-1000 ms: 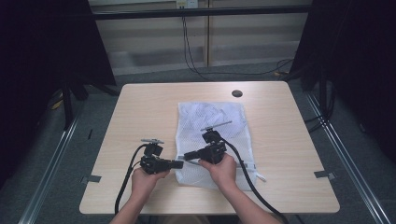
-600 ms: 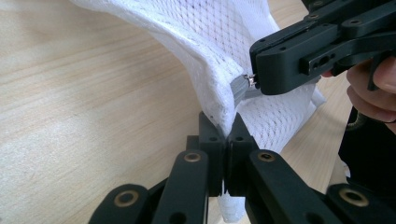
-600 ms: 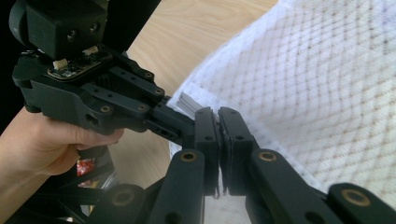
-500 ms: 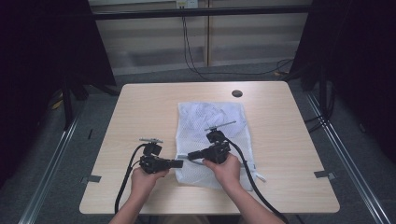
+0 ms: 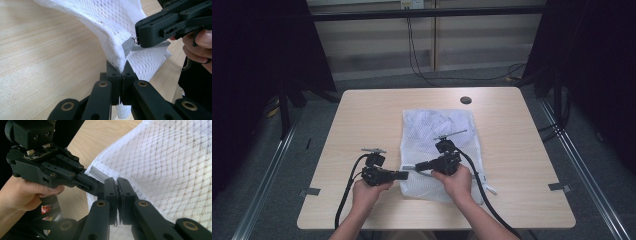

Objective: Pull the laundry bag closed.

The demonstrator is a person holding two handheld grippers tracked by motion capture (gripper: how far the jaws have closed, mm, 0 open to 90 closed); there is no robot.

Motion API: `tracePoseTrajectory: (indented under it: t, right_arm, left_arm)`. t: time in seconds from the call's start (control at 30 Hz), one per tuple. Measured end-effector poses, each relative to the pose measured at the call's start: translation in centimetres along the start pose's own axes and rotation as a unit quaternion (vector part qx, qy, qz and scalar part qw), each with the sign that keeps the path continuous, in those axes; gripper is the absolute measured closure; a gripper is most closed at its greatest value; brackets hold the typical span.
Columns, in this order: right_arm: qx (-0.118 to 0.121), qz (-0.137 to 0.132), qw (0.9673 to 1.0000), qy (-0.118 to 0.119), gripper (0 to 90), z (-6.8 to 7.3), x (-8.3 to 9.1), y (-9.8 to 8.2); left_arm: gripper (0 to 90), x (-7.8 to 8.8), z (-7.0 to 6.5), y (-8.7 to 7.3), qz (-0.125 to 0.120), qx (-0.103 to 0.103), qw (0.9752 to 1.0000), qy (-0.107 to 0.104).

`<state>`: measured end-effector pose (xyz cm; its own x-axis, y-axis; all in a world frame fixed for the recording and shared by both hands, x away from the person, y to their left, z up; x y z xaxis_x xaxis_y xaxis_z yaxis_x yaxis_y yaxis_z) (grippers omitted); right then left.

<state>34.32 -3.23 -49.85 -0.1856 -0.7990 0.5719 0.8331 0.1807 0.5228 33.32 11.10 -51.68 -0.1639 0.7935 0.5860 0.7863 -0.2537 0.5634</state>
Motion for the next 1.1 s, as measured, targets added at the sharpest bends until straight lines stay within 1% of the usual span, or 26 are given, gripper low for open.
tracePoseTrajectory:
  t: [0.13, 0.23, 0.27, 0.3, 0.37, 0.53, 0.6, 0.63, 0.67, 0.77, 0.8, 0.83, 0.9, 0.93, 1.07, 1.1]
  right_arm:
    - [0.002, 0.0, 1.0, 0.001, 86.7, 0.0, 0.0, 0.0]
    - [0.006, 0.0, 0.9999, -0.01, 86.8, -0.2, 0.2, 0.0]
    - [0.004, -0.001, 1.0, -0.008, 86.7, -0.3, 0.3, 0.0]
    - [0.0, -0.002, 1.0, -0.008, 86.7, -0.4, 0.5, 0.0]
    - [0.001, -0.003, 1.0, -0.006, 86.7, -0.5, 0.6, 0.0]
    - [-0.001, -0.002, 0.9999, -0.011, 86.7, -0.9, 1.0, -0.2]
    - [-0.003, -0.003, 0.9999, -0.012, 86.7, -1.0, 1.1, -0.3]
    - [-0.004, -0.003, 1.0, -0.007, 86.7, -1.1, 1.2, -0.3]
    - [-0.006, -0.002, 1.0, -0.008, 86.7, -1.1, 1.3, -0.4]
    - [-0.001, -0.003, 1.0, -0.008, 86.7, -1.2, 1.3, -0.5]
    - [-0.003, -0.001, 1.0, -0.008, 86.7, -1.2, 1.4, -0.5]
    - [0.0, -0.003, 0.9999, -0.012, 86.7, -1.3, 1.4, -0.6]
    - [0.0, -0.003, 0.9999, -0.011, 86.7, -1.4, 1.5, -0.6]
    - [-0.002, -0.003, 0.9999, -0.014, 86.7, -1.6, 1.6, -0.7]
    - [-0.003, -0.005, 0.9998, -0.017, 86.7, -1.9, 2.0, -0.8]
    - [-0.004, -0.005, 0.9999, -0.014, 86.7, -2.0, 2.2, -0.8]
  left_arm:
    - [88.8, 0.0, 0.0, 0.0, -0.001, 0.0, 1.0, 0.0]
    - [88.8, 0.2, 0.1, 0.0, -0.001, 0.001, 1.0, 0.003]
    - [88.9, 0.2, 0.1, 0.0, -0.004, 0.004, 1.0, 0.0]
    - [88.8, 0.2, 0.1, 0.0, -0.003, 0.002, 1.0, 0.0]
    - [88.8, 0.2, 0.0, 0.1, -0.004, 0.003, 1.0, -0.001]
    - [88.8, 0.3, 0.2, 0.1, -0.005, 0.003, 1.0, 0.001]
    - [88.8, 0.3, 0.1, 0.1, -0.008, 0.008, 0.9999, -0.002]
    - [88.8, 0.3, 0.1, 0.1, -0.005, 0.003, 1.0, -0.001]
    - [88.8, 0.2, 0.1, 0.1, -0.005, 0.004, 1.0, -0.002]
    - [88.8, 0.1, 0.0, 0.0, -0.004, 0.007, 1.0, -0.003]
    - [88.8, 0.2, 0.1, 0.0, -0.004, 0.006, 1.0, -0.001]
    - [88.8, 0.2, 0.1, 0.0, -0.003, 0.006, 1.0, -0.001]
    - [88.8, 0.2, 0.2, 0.0, -0.004, 0.006, 1.0, 0.0]
    - [88.8, 0.2, 0.1, 0.0, -0.002, 0.006, 1.0, 0.0]
    - [88.8, 0.2, 0.2, 0.0, -0.004, 0.006, 1.0, 0.0]
    - [88.8, 0.2, 0.1, 0.0, -0.004, 0.007, 1.0, -0.001]
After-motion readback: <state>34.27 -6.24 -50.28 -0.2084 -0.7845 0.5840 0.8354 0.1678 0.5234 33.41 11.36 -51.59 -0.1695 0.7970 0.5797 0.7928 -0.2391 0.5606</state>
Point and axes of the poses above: each handheld gripper's, and its own axes: x roughly backward along the jaws, y roughly out of its top, z roughly to its left, the point moved 7 cm from there along -x, roughly forward along the jaws
